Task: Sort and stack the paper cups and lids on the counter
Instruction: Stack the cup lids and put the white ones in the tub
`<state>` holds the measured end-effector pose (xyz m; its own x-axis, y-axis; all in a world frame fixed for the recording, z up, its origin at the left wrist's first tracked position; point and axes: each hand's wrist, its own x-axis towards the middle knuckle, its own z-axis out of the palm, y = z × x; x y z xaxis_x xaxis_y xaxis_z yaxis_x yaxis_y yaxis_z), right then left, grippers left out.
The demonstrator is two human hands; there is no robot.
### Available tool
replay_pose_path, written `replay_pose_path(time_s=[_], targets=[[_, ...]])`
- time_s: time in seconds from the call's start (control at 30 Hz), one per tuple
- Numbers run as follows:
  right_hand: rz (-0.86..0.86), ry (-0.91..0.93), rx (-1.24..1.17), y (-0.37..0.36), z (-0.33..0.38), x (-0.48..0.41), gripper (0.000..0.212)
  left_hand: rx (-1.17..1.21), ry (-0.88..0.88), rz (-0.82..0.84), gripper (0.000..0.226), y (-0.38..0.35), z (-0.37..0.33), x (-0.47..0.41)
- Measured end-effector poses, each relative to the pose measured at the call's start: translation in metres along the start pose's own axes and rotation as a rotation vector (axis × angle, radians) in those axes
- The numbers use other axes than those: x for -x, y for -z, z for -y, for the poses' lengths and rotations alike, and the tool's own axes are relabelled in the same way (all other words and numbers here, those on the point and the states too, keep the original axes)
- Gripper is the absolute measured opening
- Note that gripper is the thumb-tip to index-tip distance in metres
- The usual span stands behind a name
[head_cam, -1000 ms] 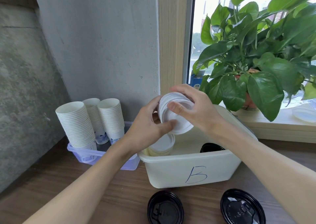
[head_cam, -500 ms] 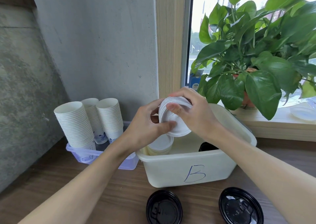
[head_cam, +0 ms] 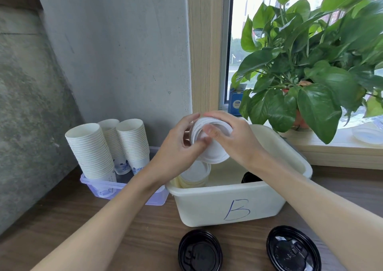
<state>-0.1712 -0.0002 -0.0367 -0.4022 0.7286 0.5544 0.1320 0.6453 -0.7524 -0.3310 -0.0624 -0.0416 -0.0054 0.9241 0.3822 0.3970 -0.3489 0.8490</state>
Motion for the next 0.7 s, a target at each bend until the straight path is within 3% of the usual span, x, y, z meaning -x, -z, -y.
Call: replay_pose_path(time_s=[0.3,0.53,0.7], targets=[[-0.038,-0.029,-0.097,0.0000,0.0027,-0.0010,0.018,-0.001,-0.025,-0.012,0.053,0.0017,-0.0006,0.0014],[-0.040,-0.029,-0.065,-0.0033,0.0012,-0.0038,0.041,0.002,-0.025,0.005,0.054,0.0032,-0.0005,-0.0003],[-0.049,-0.010,-0.054,-0.0046,-0.0001,-0.0042,0.039,0.036,-0.051,0.008,0.052,0.0029,-0.0010,0.0007]])
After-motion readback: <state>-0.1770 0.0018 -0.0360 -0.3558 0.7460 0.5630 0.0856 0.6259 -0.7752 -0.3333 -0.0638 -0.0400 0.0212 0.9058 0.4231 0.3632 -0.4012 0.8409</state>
